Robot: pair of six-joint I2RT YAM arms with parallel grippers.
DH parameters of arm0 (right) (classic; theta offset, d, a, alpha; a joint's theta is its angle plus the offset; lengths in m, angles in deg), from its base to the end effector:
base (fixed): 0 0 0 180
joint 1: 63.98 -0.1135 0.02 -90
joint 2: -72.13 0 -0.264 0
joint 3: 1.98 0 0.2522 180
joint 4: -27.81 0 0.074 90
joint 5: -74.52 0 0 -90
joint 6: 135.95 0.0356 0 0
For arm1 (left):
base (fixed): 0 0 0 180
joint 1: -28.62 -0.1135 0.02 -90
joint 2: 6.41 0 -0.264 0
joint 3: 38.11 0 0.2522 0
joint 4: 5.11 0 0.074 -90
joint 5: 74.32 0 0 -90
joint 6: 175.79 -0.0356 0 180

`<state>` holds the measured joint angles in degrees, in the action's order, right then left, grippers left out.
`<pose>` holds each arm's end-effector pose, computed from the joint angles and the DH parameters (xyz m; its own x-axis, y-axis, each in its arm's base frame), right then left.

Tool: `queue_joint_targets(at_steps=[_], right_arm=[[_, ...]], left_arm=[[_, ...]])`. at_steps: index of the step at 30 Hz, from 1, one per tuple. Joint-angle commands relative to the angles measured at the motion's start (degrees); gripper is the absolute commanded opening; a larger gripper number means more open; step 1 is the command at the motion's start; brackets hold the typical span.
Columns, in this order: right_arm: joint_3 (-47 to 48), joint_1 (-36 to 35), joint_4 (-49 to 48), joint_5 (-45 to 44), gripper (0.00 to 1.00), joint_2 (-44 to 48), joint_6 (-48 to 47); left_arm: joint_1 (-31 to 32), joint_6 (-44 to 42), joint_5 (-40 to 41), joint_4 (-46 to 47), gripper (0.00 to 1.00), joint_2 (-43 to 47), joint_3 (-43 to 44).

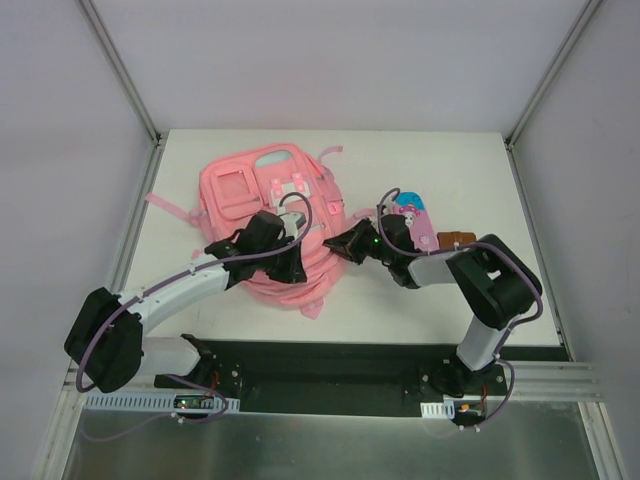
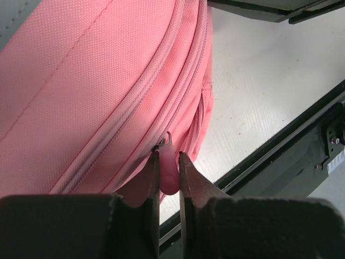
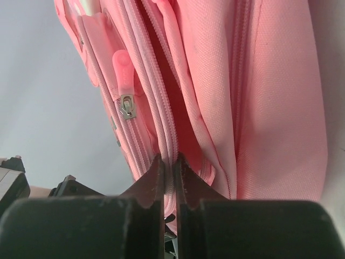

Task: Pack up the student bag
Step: Unzip the student bag at the center of the board.

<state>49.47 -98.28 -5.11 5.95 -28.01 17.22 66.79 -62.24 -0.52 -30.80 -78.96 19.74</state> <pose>0.2703 0.2001 0.1548 -0.8286 0.4403 -0.3457 -0.1675 0.3943 0.9036 0.2039 -0.1729 0.2312 -0.7709 0.1179 -0.6260 0.4936 0.7317 -0.4700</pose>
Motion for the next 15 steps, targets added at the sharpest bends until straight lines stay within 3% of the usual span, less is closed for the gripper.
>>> queue_joint_targets(at_steps=[1, 5, 8, 15], right_arm=[[-0.86, -0.77, -8.71, -1.56, 0.01, 3.18, 1.17], [1.06, 1.6, 8.38, -4.02, 0.01, 11.08, -6.3], [2.03, 3.71, 15.27, -5.17, 0.01, 15.04, -10.17], [4.75, 7.15, 21.53, -2.1, 0.01, 17.43, -14.13]], left_arm=[[0.76, 0.53, -0.24, 1.38, 0.0, 3.9, -1.46], [0.76, -0.17, 8.36, -4.49, 0.0, 8.64, -3.4], [0.5, -2.1, 14.88, -8.46, 0.0, 11.46, -3.76], [-2.66, -3.69, 24.38, -17.16, 0.0, 14.37, -3.58]])
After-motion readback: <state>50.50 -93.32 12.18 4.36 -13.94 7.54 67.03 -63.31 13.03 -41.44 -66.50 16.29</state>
